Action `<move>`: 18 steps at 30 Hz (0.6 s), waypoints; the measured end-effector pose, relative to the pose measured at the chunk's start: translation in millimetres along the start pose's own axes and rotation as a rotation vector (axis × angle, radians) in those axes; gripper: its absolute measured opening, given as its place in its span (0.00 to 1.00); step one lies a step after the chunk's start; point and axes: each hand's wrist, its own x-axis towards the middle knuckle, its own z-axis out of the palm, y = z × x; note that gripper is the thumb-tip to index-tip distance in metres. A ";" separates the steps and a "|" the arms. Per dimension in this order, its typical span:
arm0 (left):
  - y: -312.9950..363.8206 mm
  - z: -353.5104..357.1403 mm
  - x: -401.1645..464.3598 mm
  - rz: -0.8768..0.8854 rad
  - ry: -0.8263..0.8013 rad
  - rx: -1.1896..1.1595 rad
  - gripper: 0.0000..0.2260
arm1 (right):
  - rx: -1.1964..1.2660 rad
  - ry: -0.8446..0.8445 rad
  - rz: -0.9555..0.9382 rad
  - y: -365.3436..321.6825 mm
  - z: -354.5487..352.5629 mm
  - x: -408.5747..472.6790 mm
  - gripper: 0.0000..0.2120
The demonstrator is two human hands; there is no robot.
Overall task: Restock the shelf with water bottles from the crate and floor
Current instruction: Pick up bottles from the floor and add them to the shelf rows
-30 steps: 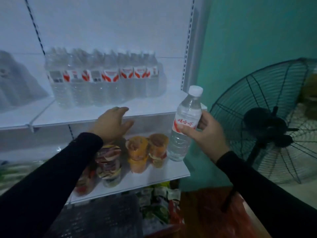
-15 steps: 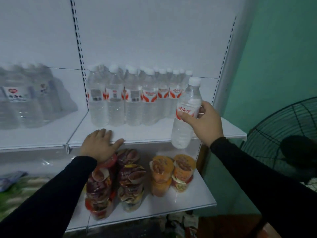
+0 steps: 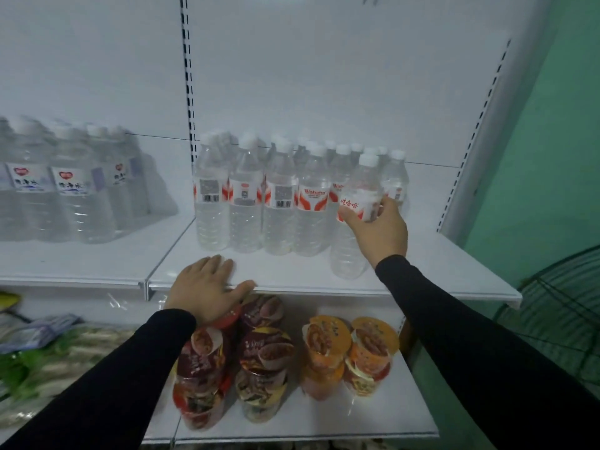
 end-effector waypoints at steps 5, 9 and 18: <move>-0.4 2.1 -1.1 -0.007 -0.007 0.010 0.48 | 0.037 -0.100 -0.009 12.2 1.9 -3.4 0.38; -1.9 2.8 1.2 -0.002 -0.025 0.010 0.49 | 0.024 -0.287 0.009 33.0 -7.2 -15.7 0.29; -0.9 3.0 2.0 -0.015 -0.032 0.008 0.49 | 0.017 -0.221 0.013 44.7 12.1 -9.1 0.29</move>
